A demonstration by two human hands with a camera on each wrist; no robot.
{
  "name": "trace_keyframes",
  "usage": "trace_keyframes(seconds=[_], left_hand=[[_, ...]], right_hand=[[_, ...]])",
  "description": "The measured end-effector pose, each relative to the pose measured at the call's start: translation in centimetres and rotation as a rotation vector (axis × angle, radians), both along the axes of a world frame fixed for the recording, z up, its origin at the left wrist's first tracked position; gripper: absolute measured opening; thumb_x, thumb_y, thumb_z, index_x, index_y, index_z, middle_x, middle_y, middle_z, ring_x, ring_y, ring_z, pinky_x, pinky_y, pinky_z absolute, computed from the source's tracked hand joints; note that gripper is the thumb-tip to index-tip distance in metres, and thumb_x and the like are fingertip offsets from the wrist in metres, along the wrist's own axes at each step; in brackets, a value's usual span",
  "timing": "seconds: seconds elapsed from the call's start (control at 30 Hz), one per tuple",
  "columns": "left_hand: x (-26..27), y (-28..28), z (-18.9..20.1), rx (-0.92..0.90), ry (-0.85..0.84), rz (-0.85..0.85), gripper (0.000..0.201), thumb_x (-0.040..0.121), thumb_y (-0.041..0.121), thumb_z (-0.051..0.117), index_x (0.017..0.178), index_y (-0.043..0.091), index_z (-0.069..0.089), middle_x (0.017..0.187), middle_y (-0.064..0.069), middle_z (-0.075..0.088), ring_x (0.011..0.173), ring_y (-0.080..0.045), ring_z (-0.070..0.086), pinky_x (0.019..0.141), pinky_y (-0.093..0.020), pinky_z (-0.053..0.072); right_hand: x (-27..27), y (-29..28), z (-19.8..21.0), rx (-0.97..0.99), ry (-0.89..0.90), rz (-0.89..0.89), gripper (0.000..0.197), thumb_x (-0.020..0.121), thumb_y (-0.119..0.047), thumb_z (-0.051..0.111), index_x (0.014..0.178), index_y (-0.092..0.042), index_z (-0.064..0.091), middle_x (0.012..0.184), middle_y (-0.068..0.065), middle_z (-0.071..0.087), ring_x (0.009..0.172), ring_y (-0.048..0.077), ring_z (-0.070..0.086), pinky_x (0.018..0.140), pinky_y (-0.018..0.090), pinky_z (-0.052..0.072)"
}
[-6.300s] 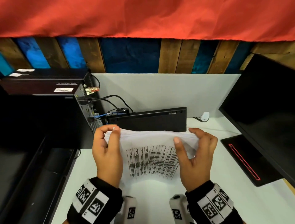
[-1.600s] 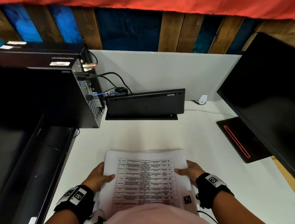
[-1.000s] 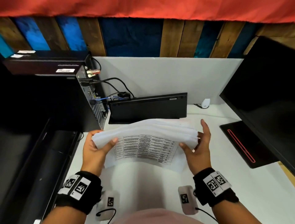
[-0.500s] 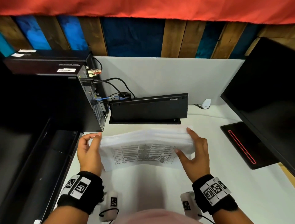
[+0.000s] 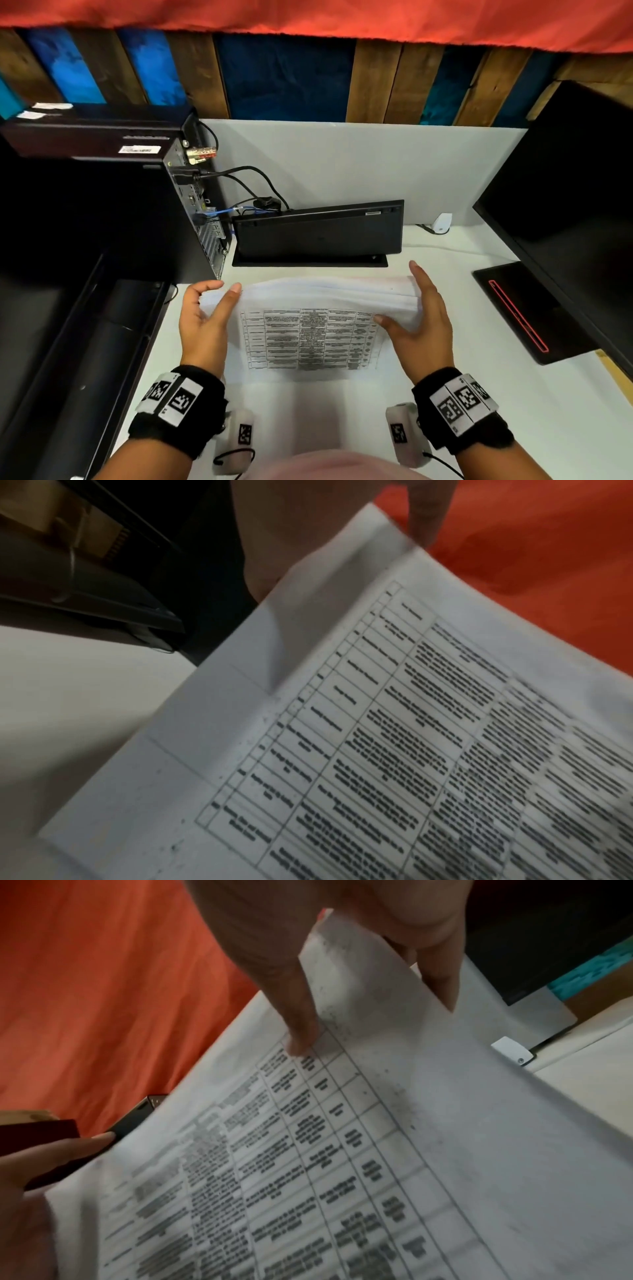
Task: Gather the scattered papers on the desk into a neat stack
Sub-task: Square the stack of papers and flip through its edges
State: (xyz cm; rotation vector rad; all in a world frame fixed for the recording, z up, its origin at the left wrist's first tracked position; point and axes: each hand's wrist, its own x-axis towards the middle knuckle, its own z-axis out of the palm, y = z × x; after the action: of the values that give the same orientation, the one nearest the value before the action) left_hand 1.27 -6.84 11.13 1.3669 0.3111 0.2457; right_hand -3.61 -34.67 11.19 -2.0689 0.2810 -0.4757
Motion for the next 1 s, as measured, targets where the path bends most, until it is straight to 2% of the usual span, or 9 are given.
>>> trace_keyframes(seconds=[0.13,0.2,0.37,0.47,0.53,0.63,0.77,0.87,1.0], left_hand=[[0.2,0.6,-0.3,0.094,0.026,-0.17,0.066,0.059,0.01,0.087,0.115,0.018,0.053,0.12,-0.013,0.059,0.105,-0.028,0.064,0.088,-0.04,0.053],[0.9,1.6,-1.2,0.115,0.059,-0.214,0.072,0.058,-0.006,0.085,0.118,0.018,0.052,0.119,-0.012,0.061,0.108,-0.031,0.063,0.091,-0.045,0.052],[0.7,2.1,-2.7,0.109,0.18,-0.176,0.033,0.077,-0.012,0.068,0.096,0.015,0.067,0.085,0.002,0.077,0.092,-0.03,0.069,0.094,-0.047,0.052],[0.5,1.2,-1.3,0.1,0.124,-0.125,0.028,0.082,-0.011,0.062,0.103,0.007,0.066,0.095,-0.004,0.072,0.088,-0.021,0.068,0.097,-0.048,0.05],[0.6,0.8,-0.1,0.118,0.057,-0.106,0.029,0.083,-0.011,0.062,0.109,0.001,0.064,0.098,-0.005,0.071,0.088,-0.02,0.068,0.097,-0.047,0.05],[0.8,0.3,1.6,0.154,-0.034,-0.052,0.027,0.083,-0.009,0.064,0.105,0.007,0.067,0.095,0.004,0.072,0.085,-0.005,0.069,0.095,-0.039,0.053],[0.3,-0.7,3.4,0.154,-0.191,0.015,0.035,0.084,-0.007,0.064,0.096,0.026,0.065,0.089,0.017,0.074,0.09,0.002,0.068,0.086,-0.02,0.055],[-0.2,-1.0,2.8,0.162,-0.235,0.017,0.035,0.085,-0.005,0.063,0.1,0.026,0.062,0.101,0.006,0.07,0.097,-0.004,0.067,0.088,-0.02,0.054],[-0.6,-0.4,-0.4,0.103,-0.081,-0.032,0.038,0.074,-0.002,0.075,0.096,0.021,0.055,0.097,-0.001,0.065,0.092,-0.02,0.064,0.074,-0.019,0.057]], right_hand=[[0.9,-0.9,0.1,0.077,0.054,0.011,0.077,0.064,0.002,0.082,0.123,-0.037,0.051,0.113,-0.013,0.056,0.106,-0.005,0.052,0.091,0.005,0.04],[1.2,-1.5,0.4,0.118,0.08,0.001,0.062,0.061,0.004,0.082,0.107,-0.028,0.056,0.101,-0.013,0.059,0.097,0.011,0.058,0.081,0.006,0.045],[1.3,-2.0,0.1,0.406,0.068,-0.052,0.071,0.058,0.007,0.084,0.114,-0.022,0.051,0.097,-0.008,0.059,0.088,0.006,0.059,0.069,0.008,0.049],[1.3,-2.2,-0.5,0.561,0.104,-0.036,0.051,0.062,0.006,0.082,0.105,-0.015,0.064,0.097,-0.001,0.072,0.084,0.011,0.07,0.066,0.013,0.056],[1.3,-2.3,-0.8,0.546,0.167,-0.002,0.037,0.062,0.006,0.082,0.09,-0.013,0.071,0.092,0.005,0.076,0.078,0.011,0.073,0.069,0.02,0.059],[1.0,-1.7,-0.1,0.461,0.126,-0.078,0.034,0.064,0.006,0.082,0.078,-0.021,0.066,0.083,-0.003,0.07,0.069,0.007,0.067,0.058,0.005,0.052],[0.2,0.9,2.0,0.426,-0.085,-0.087,0.023,0.074,-0.004,0.079,0.088,-0.02,0.07,0.085,-0.013,0.071,0.076,-0.003,0.069,0.065,0.009,0.053],[-0.3,1.8,1.9,0.373,-0.11,-0.063,0.026,0.075,-0.009,0.078,0.092,-0.027,0.07,0.092,-0.01,0.073,0.089,0.003,0.07,0.076,0.021,0.056],[-0.6,1.7,1.1,0.236,-0.015,-0.052,0.056,0.075,-0.01,0.078,0.109,-0.044,0.049,0.1,-0.024,0.062,0.094,-0.008,0.061,0.073,0.004,0.049]])
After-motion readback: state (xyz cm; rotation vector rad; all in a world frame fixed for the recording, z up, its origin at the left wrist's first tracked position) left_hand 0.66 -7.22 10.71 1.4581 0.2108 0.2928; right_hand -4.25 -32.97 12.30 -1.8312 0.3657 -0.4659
